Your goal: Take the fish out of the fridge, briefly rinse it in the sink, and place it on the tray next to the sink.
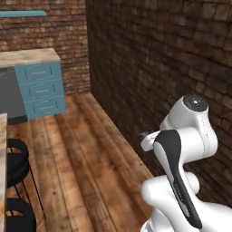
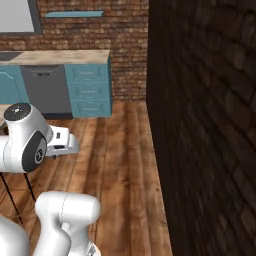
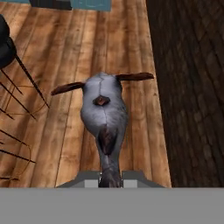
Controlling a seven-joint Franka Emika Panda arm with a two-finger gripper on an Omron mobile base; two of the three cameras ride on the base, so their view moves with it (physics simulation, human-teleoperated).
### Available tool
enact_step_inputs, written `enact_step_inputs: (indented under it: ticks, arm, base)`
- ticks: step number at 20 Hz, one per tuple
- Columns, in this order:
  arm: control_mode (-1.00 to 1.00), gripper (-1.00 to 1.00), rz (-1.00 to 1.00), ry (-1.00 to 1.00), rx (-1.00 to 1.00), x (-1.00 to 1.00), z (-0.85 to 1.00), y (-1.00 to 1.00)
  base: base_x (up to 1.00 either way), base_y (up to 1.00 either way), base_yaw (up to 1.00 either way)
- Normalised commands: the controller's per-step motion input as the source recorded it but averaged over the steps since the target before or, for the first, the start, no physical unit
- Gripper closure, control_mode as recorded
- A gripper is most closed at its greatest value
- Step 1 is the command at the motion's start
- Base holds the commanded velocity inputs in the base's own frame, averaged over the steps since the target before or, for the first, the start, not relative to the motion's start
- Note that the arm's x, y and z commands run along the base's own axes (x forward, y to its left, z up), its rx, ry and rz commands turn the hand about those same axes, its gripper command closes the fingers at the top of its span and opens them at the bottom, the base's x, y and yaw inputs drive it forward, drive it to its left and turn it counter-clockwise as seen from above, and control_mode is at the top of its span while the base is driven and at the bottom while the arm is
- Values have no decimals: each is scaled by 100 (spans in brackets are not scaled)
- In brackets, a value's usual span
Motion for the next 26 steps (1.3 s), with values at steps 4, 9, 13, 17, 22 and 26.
enact_step_inputs:
  ticks: [4, 9, 13, 17, 22, 26]
  arm:
    - [100, 100, 0, 0, 0, 0, 0, 0]
    - [100, 100, 0, 0, 0, 0, 0, 0]
    - [100, 100, 0, 0, 0, 0, 0, 0]
    - [100, 100, 0, 0, 0, 0, 0, 0]
    - [100, 100, 0, 0, 0, 0, 0, 0]
    - [100, 100, 0, 0, 0, 0, 0, 0]
  base:
    - [100, 13, 5]
    - [100, 3, 2]
    - [100, 0, 0]
    - [100, 9, 0]
    - [100, 12, 0]
    - [100, 31, 0]
